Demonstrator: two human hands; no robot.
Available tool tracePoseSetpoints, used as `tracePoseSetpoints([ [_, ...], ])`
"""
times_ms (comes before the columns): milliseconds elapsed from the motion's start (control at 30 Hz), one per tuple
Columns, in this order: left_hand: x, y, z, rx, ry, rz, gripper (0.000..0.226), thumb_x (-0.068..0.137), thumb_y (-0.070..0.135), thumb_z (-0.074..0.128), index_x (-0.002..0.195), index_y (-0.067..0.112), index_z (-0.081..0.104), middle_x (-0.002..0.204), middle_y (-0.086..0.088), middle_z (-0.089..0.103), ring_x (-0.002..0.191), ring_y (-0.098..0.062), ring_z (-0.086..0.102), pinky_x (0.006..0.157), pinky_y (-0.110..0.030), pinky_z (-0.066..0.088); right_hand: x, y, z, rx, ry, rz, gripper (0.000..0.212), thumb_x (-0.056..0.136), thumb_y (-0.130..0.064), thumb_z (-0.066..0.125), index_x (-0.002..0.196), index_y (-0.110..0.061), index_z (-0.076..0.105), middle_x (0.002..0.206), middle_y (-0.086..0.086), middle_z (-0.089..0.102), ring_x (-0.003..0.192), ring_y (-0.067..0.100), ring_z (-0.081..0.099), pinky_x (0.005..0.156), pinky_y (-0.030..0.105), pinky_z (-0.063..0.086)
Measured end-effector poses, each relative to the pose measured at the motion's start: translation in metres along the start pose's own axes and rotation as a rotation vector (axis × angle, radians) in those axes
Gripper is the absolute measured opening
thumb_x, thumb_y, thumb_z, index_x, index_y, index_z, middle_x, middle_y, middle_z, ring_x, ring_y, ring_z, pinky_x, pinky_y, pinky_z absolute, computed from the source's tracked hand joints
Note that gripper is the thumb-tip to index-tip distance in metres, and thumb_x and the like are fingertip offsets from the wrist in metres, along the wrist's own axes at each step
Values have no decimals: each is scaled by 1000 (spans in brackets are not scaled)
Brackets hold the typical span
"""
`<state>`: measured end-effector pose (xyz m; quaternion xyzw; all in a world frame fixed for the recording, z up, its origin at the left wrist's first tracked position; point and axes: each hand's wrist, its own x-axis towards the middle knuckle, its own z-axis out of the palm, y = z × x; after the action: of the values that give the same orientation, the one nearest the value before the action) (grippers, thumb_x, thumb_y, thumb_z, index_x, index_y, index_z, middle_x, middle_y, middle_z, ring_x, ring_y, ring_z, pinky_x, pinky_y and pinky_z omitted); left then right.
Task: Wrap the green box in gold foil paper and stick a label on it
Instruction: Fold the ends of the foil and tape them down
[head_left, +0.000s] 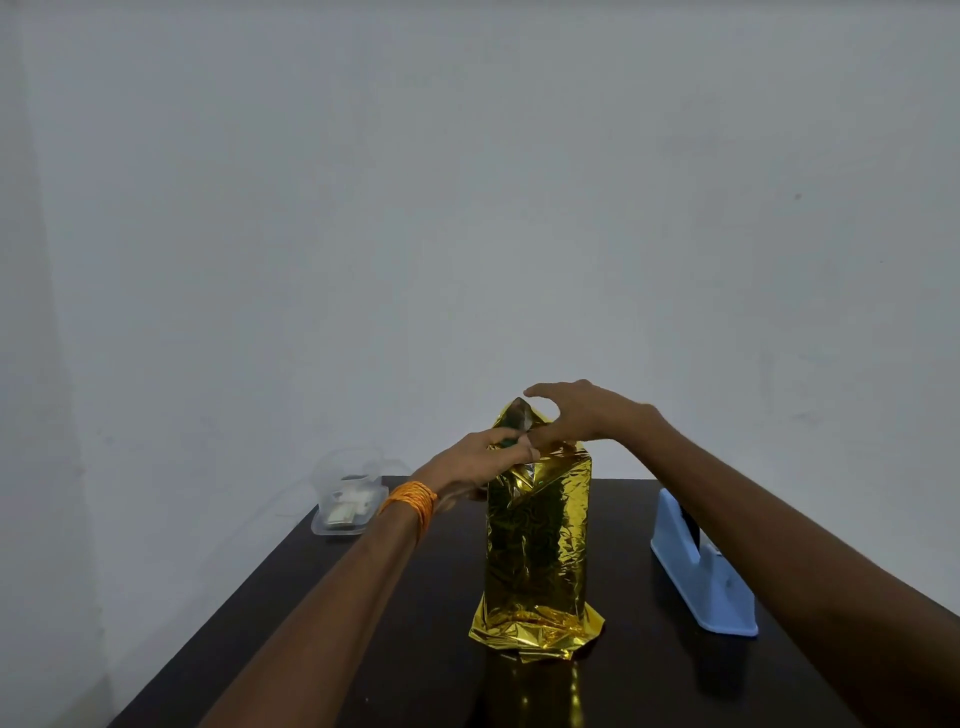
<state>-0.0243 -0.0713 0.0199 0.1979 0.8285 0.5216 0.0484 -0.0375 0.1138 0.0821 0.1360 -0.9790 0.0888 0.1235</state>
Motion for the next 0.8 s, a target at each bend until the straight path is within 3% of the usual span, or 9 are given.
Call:
tracePoseSetpoints([
  [67,-3,3,1,0,-3,-2,55,82,47,70,133,35,54,135,-7,49,123,-27,49,105,-50,43,-5,10,7,52,31,22,84,82,-60,70,152,-32,34,154,6,44,132,28,48,106,44,44],
  [133,-3,4,0,-12,-16,-2,54,72,52,71,123,41,59,135,-8,52,122,-29,52,104,-52,45,-9,17,15,125,99,43,76,84,-56,71,149,-32,40,141,9,56,111,23,58,94,38,50],
  [200,-3,4,0,-20,-21,0,45,74,51,71,117,44,60,134,-9,53,121,-30,54,104,-53,46,-14,20,22,234,168,38,66,87,-46,72,145,-29,45,133,10,60,95,17,56,81,30,46],
  [367,1,0,-1,-3,-13,11,28,87,43,68,114,43,62,131,-9,54,121,-29,54,106,-53,44,-20,20,34,482,169,78,62,86,-47,73,141,-30,48,111,1,50,97,16,51,70,23,40],
  [433,-1,2,0,3,-16,8,37,80,49,70,116,43,62,131,-9,55,121,-30,54,105,-53,45,-18,23,38,588,180,122,58,85,-40,76,137,-31,51,110,3,53,89,15,55,62,20,41],
  [533,-2,4,0,10,-14,-4,45,71,54,70,114,46,60,133,-9,54,122,-31,54,104,-54,45,-14,24,43,707,174,167,49,86,-31,76,130,-32,54,115,12,61,89,22,63,63,26,50],
  [700,0,2,-1,-17,-8,-1,38,89,40,67,126,38,58,128,-10,56,117,-27,55,103,-51,47,-21,23,41,786,136,190,51,81,-34,80,125,-30,54,99,10,65,80,21,65,62,27,49],
  [800,-2,6,1,0,-7,-1,40,88,42,67,127,38,58,130,-9,56,119,-27,54,104,-52,46,-23,24,44,900,170,220,47,81,-21,80,122,-24,58,98,13,67,77,24,68,62,29,52],
])
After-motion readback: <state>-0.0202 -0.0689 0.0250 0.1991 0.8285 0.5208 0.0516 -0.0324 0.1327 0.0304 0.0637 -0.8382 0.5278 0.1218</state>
